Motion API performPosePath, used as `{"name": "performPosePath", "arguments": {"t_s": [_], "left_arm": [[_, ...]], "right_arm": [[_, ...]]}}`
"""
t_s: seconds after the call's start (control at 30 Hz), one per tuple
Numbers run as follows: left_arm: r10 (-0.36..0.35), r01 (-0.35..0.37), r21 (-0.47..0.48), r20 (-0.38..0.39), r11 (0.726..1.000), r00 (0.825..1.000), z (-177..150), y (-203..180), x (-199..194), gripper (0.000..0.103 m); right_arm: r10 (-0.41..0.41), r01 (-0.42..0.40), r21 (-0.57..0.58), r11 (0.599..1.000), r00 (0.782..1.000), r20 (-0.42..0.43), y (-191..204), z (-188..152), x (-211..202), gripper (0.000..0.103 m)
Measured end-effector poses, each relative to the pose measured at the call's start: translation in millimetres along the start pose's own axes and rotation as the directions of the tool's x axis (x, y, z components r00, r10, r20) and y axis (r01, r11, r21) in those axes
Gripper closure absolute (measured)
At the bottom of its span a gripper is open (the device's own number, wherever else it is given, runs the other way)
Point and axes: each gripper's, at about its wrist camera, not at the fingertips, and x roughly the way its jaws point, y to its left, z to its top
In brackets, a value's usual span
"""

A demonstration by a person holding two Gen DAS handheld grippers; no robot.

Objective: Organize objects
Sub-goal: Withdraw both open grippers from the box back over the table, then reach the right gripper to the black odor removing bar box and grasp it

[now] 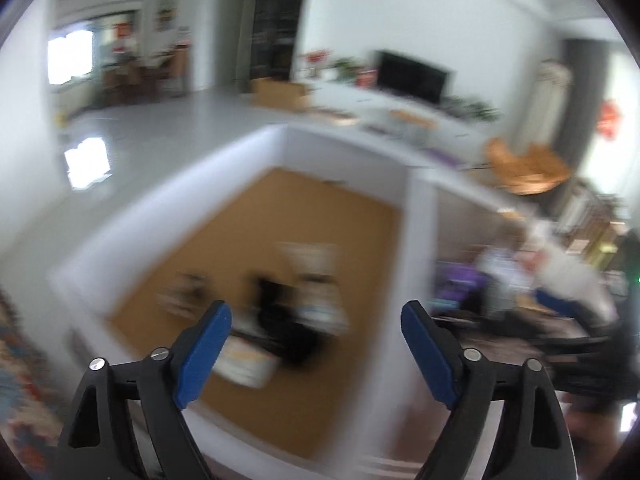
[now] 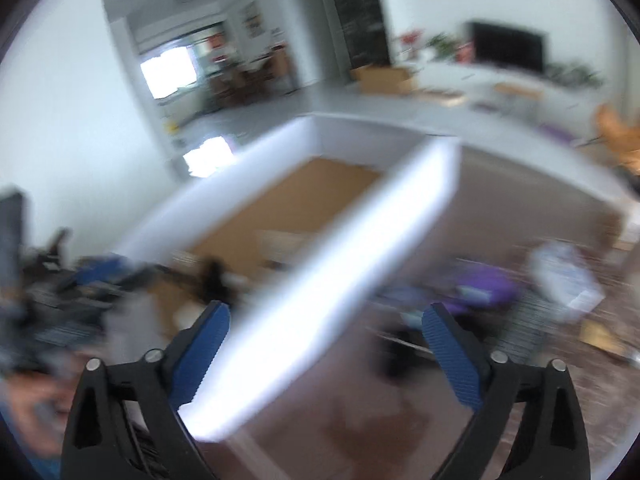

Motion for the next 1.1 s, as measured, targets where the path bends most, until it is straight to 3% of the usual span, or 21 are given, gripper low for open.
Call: {"name": "performPosePath", "arguments": {"t_s": [0.1, 0.17, 0.23, 0.3, 0.43, 0.57, 0.77, 0.9, 1.1], "left_arm": [[-0.188, 0.189, 0.066, -0.010, 0.980, 0.982, -22.2, -58.1, -12.3, 0.002], [-0.248, 0.251, 0.126, -0.042, 0.960, 0.968, -38.8, -90.0, -12.5, 0.001], [-0.271, 0.284, 0.199, -0.088, 0.938, 0.959, -58.1, -125.0, -1.7, 0.001], [-0.242, 0.270, 0.272, -0.133, 0.924, 0.961, -78.3, -154.0, 18.9, 0.001], [-0.190, 0.244, 0.325, -0.190, 0.914, 0.963, -104.2, -188.4, 45.7, 0.001], [-0.135, 0.197, 0.350, -0.194, 0.916, 0.972, -119.9, -198.0, 65.2, 0.001], [-0.064, 0.137, 0.395, -0.191, 0.908, 0.980, -133.5, -191.2, 77.9, 0.001], [-0.028, 0.104, 0.423, -0.182, 0.900, 0.983, -138.7, -188.7, 83.2, 0.001], [0.006, 0.077, 0.386, -0.211, 0.919, 0.978, -138.6, -175.8, 92.5, 0.001]], "right_arm": [[-0.186, 0.186, 0.022, 0.982, 0.982, -0.016, -57.1, -49.4, -21.3, 0.005], [-0.278, 0.283, 0.073, 0.956, 0.957, -0.079, -99.3, -88.9, -30.4, 0.005], [-0.320, 0.336, 0.121, 0.934, 0.938, -0.133, -128.3, -119.0, -43.3, 0.005], [-0.365, 0.395, 0.172, 0.903, 0.914, -0.178, -159.2, -152.8, -57.0, 0.005], [-0.424, 0.461, 0.215, 0.861, 0.884, -0.197, -185.9, -187.6, -82.6, 0.005], [-0.407, 0.445, 0.250, 0.860, 0.893, -0.189, -190.8, -195.0, -83.2, 0.005], [-0.385, 0.414, 0.174, 0.894, 0.906, -0.179, -179.0, -197.8, -70.4, 0.001], [-0.381, 0.412, 0.189, 0.891, 0.907, -0.180, -182.1, -197.8, -69.6, 0.000], [-0.382, 0.413, 0.188, 0.891, 0.906, -0.180, -182.4, -197.5, -68.9, 0.000]]}}
